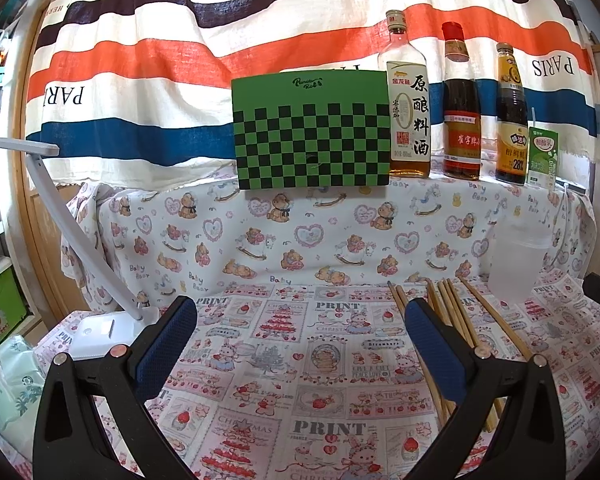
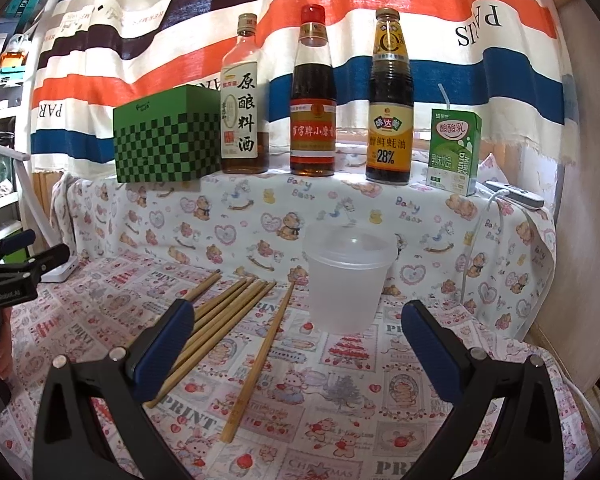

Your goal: Organize utensils

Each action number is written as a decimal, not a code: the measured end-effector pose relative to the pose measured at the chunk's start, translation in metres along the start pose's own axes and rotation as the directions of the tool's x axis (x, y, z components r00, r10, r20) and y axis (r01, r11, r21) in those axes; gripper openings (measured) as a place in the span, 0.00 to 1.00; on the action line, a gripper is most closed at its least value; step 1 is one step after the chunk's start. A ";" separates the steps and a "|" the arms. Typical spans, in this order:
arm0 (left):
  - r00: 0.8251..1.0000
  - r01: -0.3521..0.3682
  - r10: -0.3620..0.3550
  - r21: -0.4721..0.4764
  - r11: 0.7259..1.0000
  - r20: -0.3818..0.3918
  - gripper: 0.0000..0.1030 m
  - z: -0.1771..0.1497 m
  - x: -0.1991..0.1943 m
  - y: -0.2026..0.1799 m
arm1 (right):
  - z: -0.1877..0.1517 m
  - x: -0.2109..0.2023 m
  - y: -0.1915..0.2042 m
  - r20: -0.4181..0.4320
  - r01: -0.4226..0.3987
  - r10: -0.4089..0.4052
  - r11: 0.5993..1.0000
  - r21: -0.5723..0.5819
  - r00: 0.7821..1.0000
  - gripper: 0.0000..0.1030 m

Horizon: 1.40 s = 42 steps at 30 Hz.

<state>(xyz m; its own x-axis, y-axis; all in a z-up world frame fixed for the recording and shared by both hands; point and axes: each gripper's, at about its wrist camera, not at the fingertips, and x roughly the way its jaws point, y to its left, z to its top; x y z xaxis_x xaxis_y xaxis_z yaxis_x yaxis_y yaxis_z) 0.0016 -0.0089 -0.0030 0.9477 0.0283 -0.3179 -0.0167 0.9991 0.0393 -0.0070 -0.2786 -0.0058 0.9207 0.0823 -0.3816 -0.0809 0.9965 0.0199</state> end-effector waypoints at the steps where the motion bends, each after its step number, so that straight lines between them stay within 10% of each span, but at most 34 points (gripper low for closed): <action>1: 1.000 -0.005 0.005 0.000 1.000 0.001 1.00 0.000 0.000 0.000 | 0.000 -0.001 0.000 0.003 0.003 -0.003 1.000 0.002 1.000 1.00; 14: 0.999 -0.017 0.020 -0.052 0.999 0.046 1.00 0.003 -0.008 0.013 | -0.002 -0.013 -0.006 0.022 0.122 -0.124 0.989 0.082 0.992 1.00; 17: 0.999 -0.012 0.014 -0.054 0.998 0.030 1.00 0.003 -0.005 0.012 | 0.000 -0.009 -0.011 -0.036 0.040 -0.036 0.991 0.126 0.999 0.99; 21: 0.999 -0.028 0.030 -0.054 0.998 0.038 1.00 0.003 -0.007 0.011 | -0.001 -0.004 -0.015 -0.106 -0.038 0.058 0.984 0.176 0.993 0.69; 26: 0.999 -0.041 0.042 -0.058 0.997 0.019 1.00 0.003 -0.004 0.011 | -0.012 0.017 -0.009 -0.257 -0.159 0.221 0.957 0.242 0.941 0.24; 42: 0.994 -0.096 0.098 -0.042 0.994 0.050 1.00 0.003 -0.011 0.011 | -0.039 0.048 0.026 -0.519 -0.145 0.169 0.986 0.087 0.838 0.19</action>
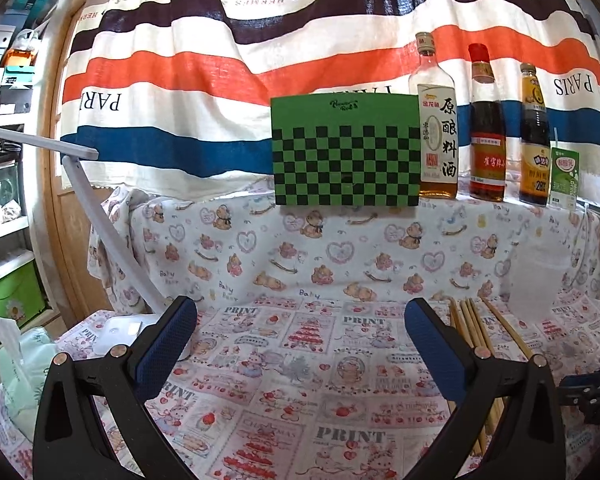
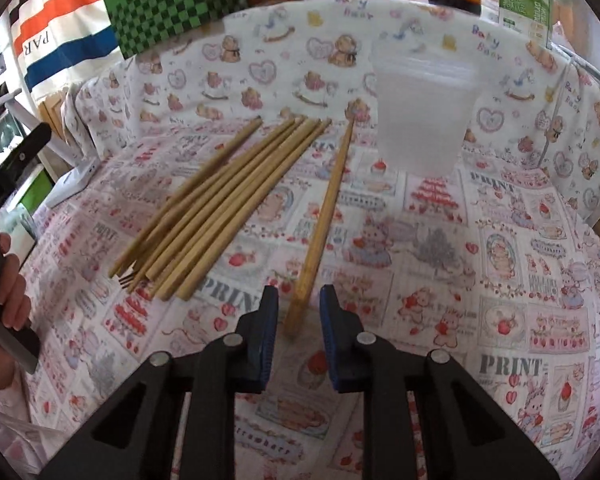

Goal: Organize utensils
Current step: 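Close the right gripper on a single bamboo chopstick while the left gripper approaches the pile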

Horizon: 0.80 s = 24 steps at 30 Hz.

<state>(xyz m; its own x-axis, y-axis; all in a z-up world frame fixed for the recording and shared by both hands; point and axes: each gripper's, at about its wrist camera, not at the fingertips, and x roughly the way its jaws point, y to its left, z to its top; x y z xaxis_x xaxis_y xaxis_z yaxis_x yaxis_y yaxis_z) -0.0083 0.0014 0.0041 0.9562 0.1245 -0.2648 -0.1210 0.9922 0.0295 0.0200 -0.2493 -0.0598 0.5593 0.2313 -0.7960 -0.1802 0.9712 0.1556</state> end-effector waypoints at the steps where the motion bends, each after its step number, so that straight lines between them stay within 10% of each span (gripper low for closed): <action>1: 1.000 0.001 -0.001 0.001 1.000 -0.003 1.00 0.000 0.000 0.000 | 0.000 0.000 0.001 0.000 0.006 -0.006 1.000 -0.004 1.000 0.19; 14: 0.952 0.219 -0.215 -0.007 0.976 -0.218 1.00 -0.003 0.016 -0.018 | 0.003 -0.022 -0.012 0.125 0.053 -0.060 0.997 0.059 0.990 0.06; 16: 0.916 0.280 -0.291 -0.082 0.957 -0.276 0.92 -0.003 0.021 -0.020 | 0.004 -0.031 -0.017 0.172 0.029 -0.043 0.996 0.080 0.984 0.06; 21: 0.759 0.399 -0.443 -0.196 0.896 -0.478 0.47 -0.017 0.041 -0.048 | 0.006 -0.045 -0.024 0.230 0.014 -0.039 0.994 0.111 0.972 0.06; 24: 0.712 0.417 -0.446 -0.184 0.890 -0.542 0.43 -0.027 0.046 -0.069 | 0.006 -0.045 -0.027 0.220 0.012 -0.040 0.992 0.127 0.975 0.06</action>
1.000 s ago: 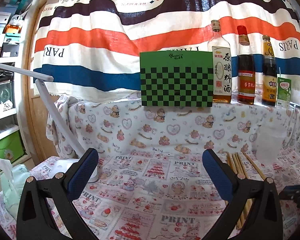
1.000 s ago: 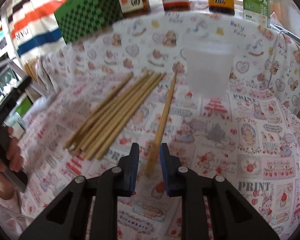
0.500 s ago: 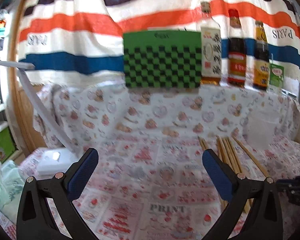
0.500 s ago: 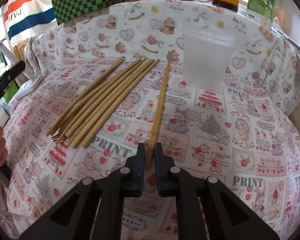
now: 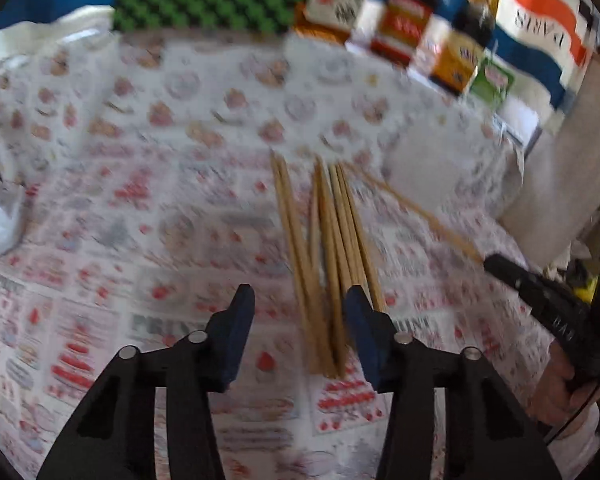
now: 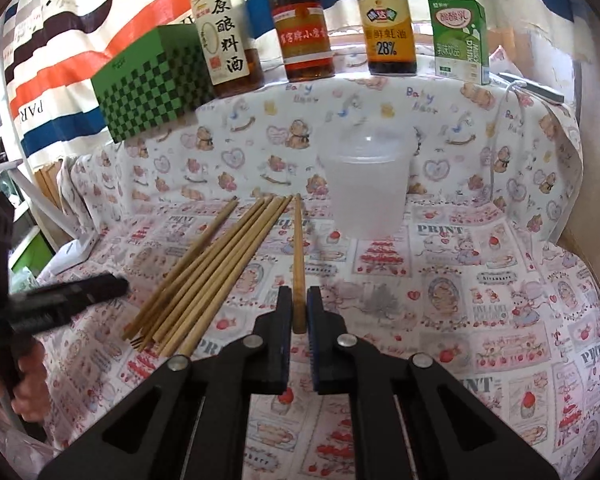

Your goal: Organize utensils

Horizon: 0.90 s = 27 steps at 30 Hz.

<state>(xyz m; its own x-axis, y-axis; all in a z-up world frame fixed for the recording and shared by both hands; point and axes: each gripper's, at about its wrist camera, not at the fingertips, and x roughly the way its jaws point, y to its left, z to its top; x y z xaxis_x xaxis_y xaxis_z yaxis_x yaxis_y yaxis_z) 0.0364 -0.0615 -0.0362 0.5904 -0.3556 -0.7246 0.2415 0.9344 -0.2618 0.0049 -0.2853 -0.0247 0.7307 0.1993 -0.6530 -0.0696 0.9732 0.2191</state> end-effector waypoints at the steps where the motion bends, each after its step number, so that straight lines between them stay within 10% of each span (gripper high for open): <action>1: 1.000 0.007 -0.007 0.003 1.000 -0.023 0.42 -0.001 0.004 -0.003 | 0.000 0.001 -0.001 -0.005 0.004 -0.004 1.000 0.006 1.000 0.06; 12: 0.985 0.049 -0.069 -0.121 0.991 -0.161 0.06 0.002 0.028 0.005 | -0.002 0.004 -0.006 -0.031 -0.013 0.014 1.000 0.022 0.999 0.06; 27: 0.997 0.031 -0.030 -0.011 0.999 0.077 0.06 0.015 -0.042 -0.015 | 0.002 -0.014 -0.012 0.060 -0.003 0.001 0.999 0.037 0.998 0.06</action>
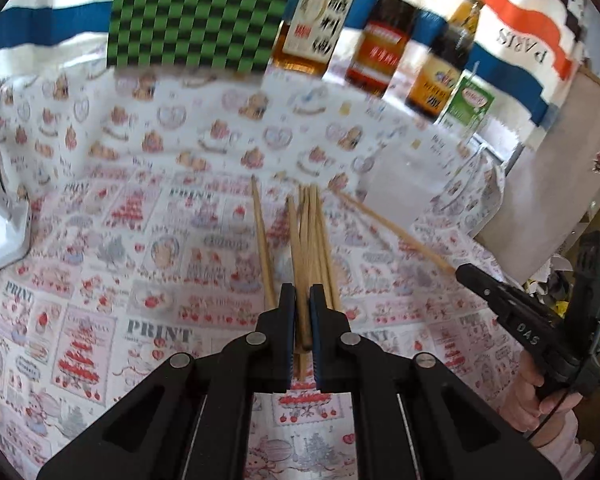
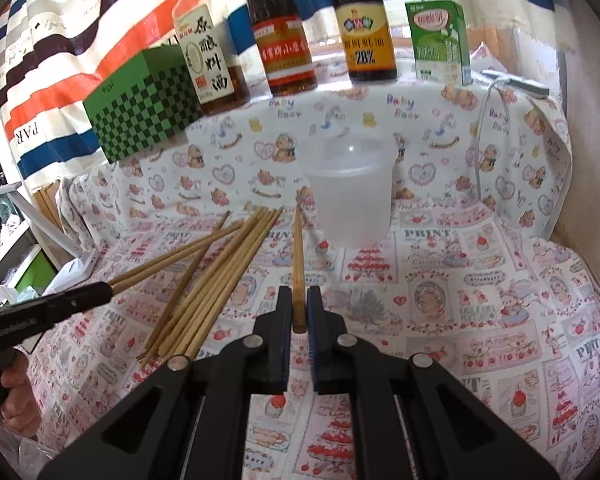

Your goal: Organize utensils

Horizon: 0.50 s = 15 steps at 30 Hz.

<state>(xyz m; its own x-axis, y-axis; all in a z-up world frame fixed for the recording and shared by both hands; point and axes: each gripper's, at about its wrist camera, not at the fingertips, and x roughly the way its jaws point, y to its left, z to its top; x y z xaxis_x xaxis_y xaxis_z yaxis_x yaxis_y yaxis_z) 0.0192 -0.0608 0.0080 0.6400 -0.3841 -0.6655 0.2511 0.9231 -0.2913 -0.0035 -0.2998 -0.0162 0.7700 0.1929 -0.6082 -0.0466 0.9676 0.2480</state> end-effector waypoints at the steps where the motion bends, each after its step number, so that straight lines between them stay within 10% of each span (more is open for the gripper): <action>1: 1.000 0.005 -0.005 -0.002 1.000 0.003 0.06 0.001 -0.001 0.000 | 0.000 -0.002 0.000 0.011 0.001 -0.001 1.000 -0.005 1.000 0.06; 9: 0.992 -0.036 0.028 -0.059 0.998 -0.127 0.08 -0.001 0.017 0.006 | 0.000 0.000 0.002 0.011 0.014 -0.013 1.000 -0.024 1.000 0.06; 15: 0.974 0.062 -0.104 -0.205 0.977 -0.202 0.07 -0.012 0.040 0.030 | 0.000 0.002 0.001 0.002 0.017 -0.017 1.000 -0.022 1.000 0.06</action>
<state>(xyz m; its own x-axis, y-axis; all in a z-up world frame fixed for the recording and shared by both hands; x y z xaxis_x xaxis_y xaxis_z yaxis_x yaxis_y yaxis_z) 0.0434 -0.0491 -0.0352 0.4509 -0.4740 -0.7563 0.1360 0.8739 -0.4667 -0.0021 -0.2986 -0.0172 0.7716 0.1766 -0.6111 -0.0480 0.9741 0.2208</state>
